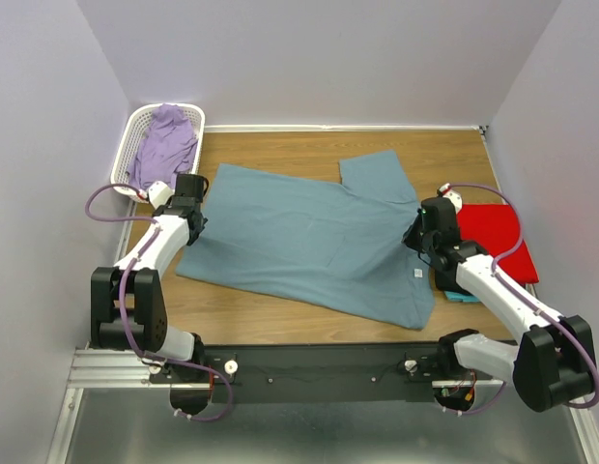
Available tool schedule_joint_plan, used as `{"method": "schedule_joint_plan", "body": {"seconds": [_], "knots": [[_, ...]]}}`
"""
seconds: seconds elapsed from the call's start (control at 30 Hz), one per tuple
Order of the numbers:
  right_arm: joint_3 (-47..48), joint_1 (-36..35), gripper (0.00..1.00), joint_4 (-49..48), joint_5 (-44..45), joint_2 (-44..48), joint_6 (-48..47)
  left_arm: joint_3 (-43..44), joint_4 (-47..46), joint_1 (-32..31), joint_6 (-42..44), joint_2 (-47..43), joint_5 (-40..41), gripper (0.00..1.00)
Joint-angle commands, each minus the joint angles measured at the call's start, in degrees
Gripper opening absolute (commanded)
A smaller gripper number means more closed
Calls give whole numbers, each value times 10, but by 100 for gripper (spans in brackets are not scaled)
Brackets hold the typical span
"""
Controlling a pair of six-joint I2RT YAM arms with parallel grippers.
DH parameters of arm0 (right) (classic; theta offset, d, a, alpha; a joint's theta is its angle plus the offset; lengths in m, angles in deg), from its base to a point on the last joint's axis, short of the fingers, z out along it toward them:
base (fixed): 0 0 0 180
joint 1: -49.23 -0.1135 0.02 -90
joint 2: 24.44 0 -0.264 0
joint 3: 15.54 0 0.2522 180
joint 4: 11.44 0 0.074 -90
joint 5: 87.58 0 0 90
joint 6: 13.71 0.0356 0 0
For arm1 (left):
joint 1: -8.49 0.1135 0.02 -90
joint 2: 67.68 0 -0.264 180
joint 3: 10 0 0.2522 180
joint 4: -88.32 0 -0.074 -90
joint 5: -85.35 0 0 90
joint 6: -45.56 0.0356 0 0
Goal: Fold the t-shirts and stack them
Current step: Fold the tshirt
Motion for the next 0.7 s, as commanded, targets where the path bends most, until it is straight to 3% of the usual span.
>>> {"method": "schedule_joint_plan", "body": {"seconds": [0.0,0.67], "knots": [[-6,-2,0,6,26,11,7,21,1,9,8,-14,18,0],[44,-2,1,8,37,-21,5,28,-20,21,11,24,12,0]]}}
